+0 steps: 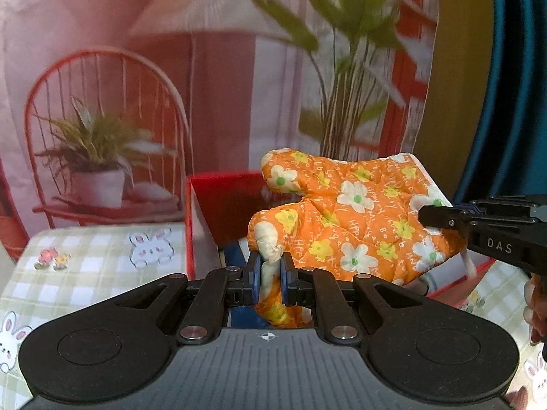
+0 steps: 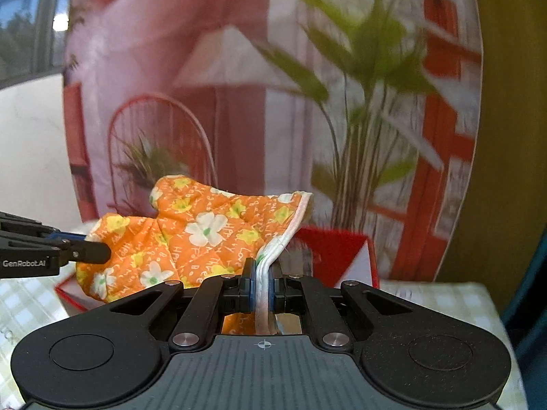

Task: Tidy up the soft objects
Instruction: 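Lift the orange floral cloth with both tools toward the red box, then open both tools to drop the orange cloth into the red box, then move both tools back to the pile toward the black eye mask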

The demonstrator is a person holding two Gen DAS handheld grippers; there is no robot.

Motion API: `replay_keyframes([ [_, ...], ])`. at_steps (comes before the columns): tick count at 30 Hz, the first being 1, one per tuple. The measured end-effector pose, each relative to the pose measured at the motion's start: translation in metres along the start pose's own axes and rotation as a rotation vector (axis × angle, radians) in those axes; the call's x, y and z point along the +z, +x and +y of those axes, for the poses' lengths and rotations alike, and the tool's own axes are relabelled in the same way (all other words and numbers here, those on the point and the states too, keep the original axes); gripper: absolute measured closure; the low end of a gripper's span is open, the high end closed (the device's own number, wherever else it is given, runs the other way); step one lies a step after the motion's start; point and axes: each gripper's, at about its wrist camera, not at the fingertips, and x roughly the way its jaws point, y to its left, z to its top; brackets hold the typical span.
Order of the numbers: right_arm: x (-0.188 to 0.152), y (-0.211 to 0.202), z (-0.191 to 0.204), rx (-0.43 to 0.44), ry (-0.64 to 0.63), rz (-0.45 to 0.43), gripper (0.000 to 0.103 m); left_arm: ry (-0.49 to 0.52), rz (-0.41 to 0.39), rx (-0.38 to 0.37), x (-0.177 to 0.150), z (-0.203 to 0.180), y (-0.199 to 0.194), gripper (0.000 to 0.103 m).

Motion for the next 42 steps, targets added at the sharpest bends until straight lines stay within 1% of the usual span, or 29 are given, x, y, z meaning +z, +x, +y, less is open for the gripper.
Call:
replay_keyframes([
  [4, -0.011, 0.022, -0.008, -0.01, 0.029, 0.104, 0.096, 0.002, 0.086, -0.015, -0.005, 0.001, 0.022, 0.09],
  [9, -0.019, 0.039, -0.018, -0.007, 0.055, 0.206, 0.096, 0.009, 0.152, -0.041, -0.01, 0.005, 0.039, 0.09],
  [12, -0.022, 0.044, -0.023, -0.002, 0.079, 0.244, 0.096, -0.013, 0.162, -0.047, -0.011, 0.008, 0.043, 0.09],
  [15, -0.024, 0.048, -0.025, -0.003, 0.097, 0.278, 0.096, -0.002, 0.165, -0.038, -0.01, 0.006, 0.046, 0.09],
  [16, -0.025, 0.048, -0.026, -0.003, 0.099, 0.279, 0.096, 0.002, 0.161, -0.037, -0.01, 0.005, 0.045, 0.09],
  [18, -0.025, 0.048, -0.025, -0.01, 0.105, 0.28, 0.095, 0.017, 0.15, -0.029, -0.01, 0.003, 0.042, 0.084],
  [19, -0.025, 0.048, -0.024, -0.019, 0.103, 0.279, 0.094, 0.024, 0.14, -0.021, -0.009, 0.002, 0.04, 0.083],
  [20, -0.025, 0.047, -0.023, -0.029, 0.099, 0.275, 0.093, 0.031, 0.132, -0.008, -0.009, 0.002, 0.038, 0.076],
  [21, -0.024, 0.045, -0.022, -0.041, 0.093, 0.269, 0.087, 0.035, 0.122, 0.001, -0.008, 0.002, 0.035, 0.067],
  [23, -0.022, 0.039, -0.019, -0.064, 0.078, 0.25, 0.08, 0.025, 0.102, 0.002, -0.006, 0.004, 0.025, 0.059],
  [26, -0.017, 0.028, -0.018, -0.08, 0.066, 0.228, 0.069, 0.007, 0.081, 0.006, -0.002, 0.005, 0.01, 0.057],
  [29, -0.013, 0.014, -0.016, -0.092, 0.053, 0.2, 0.061, 0.015, 0.062, 0.014, 0.0, 0.002, -0.007, 0.05],
  [31, -0.012, 0.002, -0.014, -0.091, 0.045, 0.178, 0.061, 0.018, 0.047, 0.018, 0.0, 0.0, -0.02, 0.048],
  [36, -0.012, -0.032, -0.007, -0.063, 0.063, 0.133, 0.061, 0.016, 0.016, -0.002, -0.007, -0.009, -0.057, 0.048],
  [42, -0.028, -0.077, 0.008, -0.02, 0.075, 0.08, 0.061, 0.007, 0.016, -0.039, -0.031, -0.021, -0.093, 0.048],
])
